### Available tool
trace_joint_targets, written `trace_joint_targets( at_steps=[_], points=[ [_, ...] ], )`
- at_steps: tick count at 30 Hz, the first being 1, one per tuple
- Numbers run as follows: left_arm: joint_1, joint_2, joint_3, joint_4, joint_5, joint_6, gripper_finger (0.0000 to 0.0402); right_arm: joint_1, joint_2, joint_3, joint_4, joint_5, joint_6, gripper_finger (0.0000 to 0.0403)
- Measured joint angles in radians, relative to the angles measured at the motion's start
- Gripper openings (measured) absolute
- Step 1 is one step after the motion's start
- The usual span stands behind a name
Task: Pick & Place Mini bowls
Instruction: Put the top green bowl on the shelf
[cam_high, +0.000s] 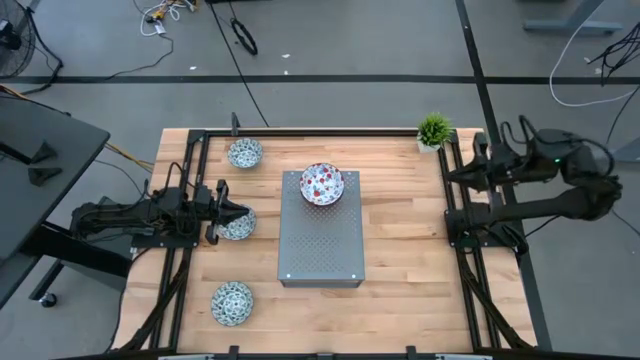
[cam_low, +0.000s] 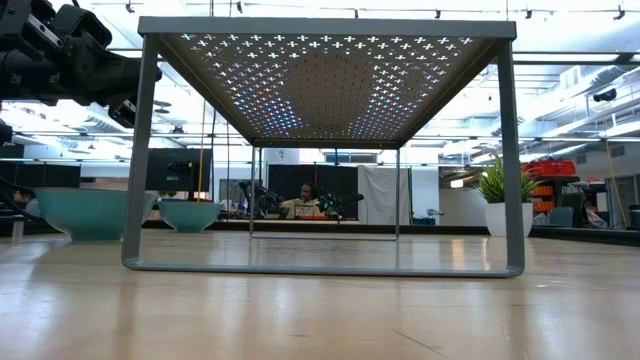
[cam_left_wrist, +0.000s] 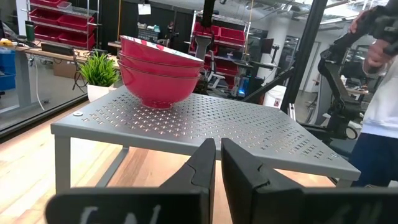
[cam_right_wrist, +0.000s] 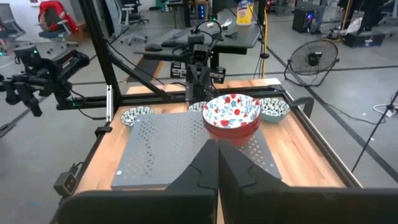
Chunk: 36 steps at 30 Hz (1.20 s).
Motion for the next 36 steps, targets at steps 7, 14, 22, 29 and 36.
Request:
trace_joint_targets(
  at_steps=[7, 14, 22, 29, 36],
  points=[
    [0.0, 0.0, 0.0, 0.0, 0.0, 0.0, 0.0032, 0.0, 0.035, 0.13, -0.1, 0.004, 0.001, 0.0],
    [0.0, 0.0, 0.0, 0.0, 0.0, 0.0, 0.0032, 0.0, 0.047, 0.235, -0.196, 0.011, 0.0, 0.0],
    [0.0, 0.0, 0.0, 0.0, 0.0, 0.0, 0.0032, 0.0, 0.048, 0.31, -0.256, 0.011, 0.02, 0.0],
    [0.0, 0.0, 0.0, 0.0, 0.0, 0.0, 0.0032, 0.0, 0.052, 0.348, -0.303, 0.011, 0.026, 0.0],
    [0.0, 0.0, 0.0, 0.0, 0.0, 0.0, 0.0032, 0.0, 0.046, 0.353, -0.32, 0.009, 0.018, 0.0]
  ],
)
